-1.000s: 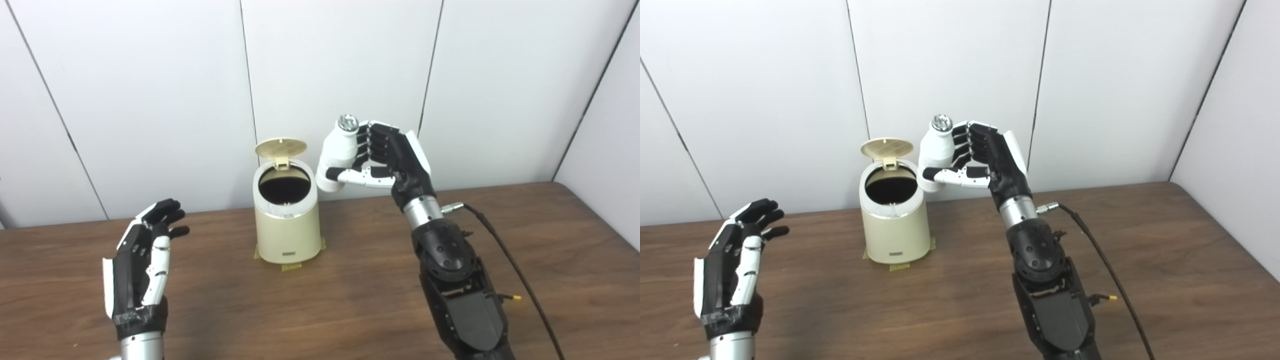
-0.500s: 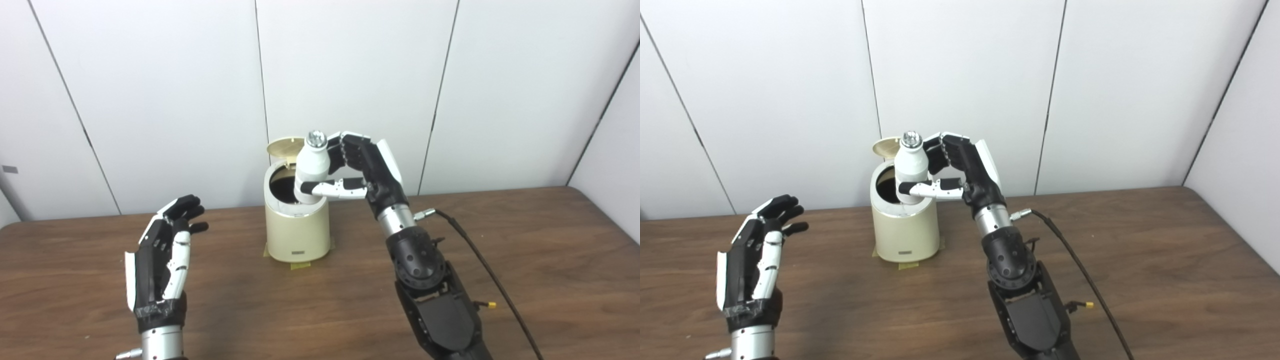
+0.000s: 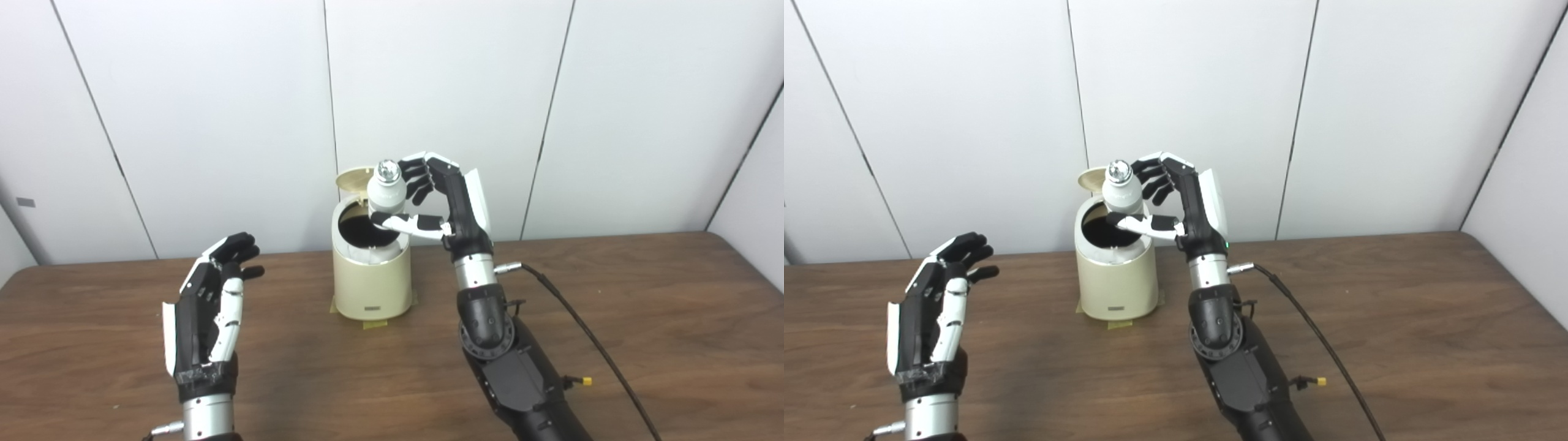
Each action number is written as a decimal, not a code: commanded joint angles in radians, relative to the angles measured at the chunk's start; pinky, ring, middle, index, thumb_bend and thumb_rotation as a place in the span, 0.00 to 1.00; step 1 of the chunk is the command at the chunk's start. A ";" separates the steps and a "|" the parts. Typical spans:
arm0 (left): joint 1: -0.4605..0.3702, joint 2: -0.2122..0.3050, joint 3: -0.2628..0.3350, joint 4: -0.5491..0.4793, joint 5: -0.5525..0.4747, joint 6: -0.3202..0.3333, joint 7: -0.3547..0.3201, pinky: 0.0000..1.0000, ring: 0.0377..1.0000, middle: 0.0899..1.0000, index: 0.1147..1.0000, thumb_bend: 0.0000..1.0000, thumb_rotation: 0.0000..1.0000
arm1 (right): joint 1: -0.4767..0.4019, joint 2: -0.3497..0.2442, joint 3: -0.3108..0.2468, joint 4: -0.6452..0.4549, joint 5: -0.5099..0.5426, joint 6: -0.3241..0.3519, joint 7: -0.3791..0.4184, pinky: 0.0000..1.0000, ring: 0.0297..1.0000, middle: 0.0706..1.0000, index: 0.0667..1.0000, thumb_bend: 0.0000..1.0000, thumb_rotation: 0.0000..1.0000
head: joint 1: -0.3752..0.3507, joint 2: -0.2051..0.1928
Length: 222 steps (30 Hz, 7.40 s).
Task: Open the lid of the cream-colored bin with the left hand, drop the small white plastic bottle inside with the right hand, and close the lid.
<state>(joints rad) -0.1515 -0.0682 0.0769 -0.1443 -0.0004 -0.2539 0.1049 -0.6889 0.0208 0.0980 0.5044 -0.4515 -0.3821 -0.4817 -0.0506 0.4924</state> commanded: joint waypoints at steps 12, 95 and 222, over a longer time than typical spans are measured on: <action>-0.021 -0.012 -0.019 -0.045 0.025 -0.003 0.013 0.65 0.74 0.73 0.70 0.23 0.51 | -0.089 -0.028 0.085 0.107 -0.011 -0.087 -0.174 0.33 0.39 0.43 0.49 0.52 0.00 | 0.010 0.005; -0.031 -0.042 -0.041 -0.052 0.046 0.018 0.035 0.66 0.74 0.73 0.70 0.23 0.54 | -0.024 -0.038 0.022 -0.103 -0.002 0.245 0.143 0.51 0.60 0.63 0.64 1.00 0.26 | 0.025 -0.009; -0.614 0.242 -0.511 0.049 1.044 0.708 -0.544 1.00 0.93 0.77 0.75 0.84 1.00 | 0.393 -0.033 -0.137 -0.470 0.485 -0.088 0.490 0.74 0.80 0.81 0.79 0.34 0.75 | 0.027 0.019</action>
<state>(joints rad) -0.7284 0.1788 -0.4387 -0.0653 1.0201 0.4562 -0.4507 -0.2668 -0.0067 -0.0339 0.0700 0.0312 -0.4406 0.0032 -0.0230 0.5108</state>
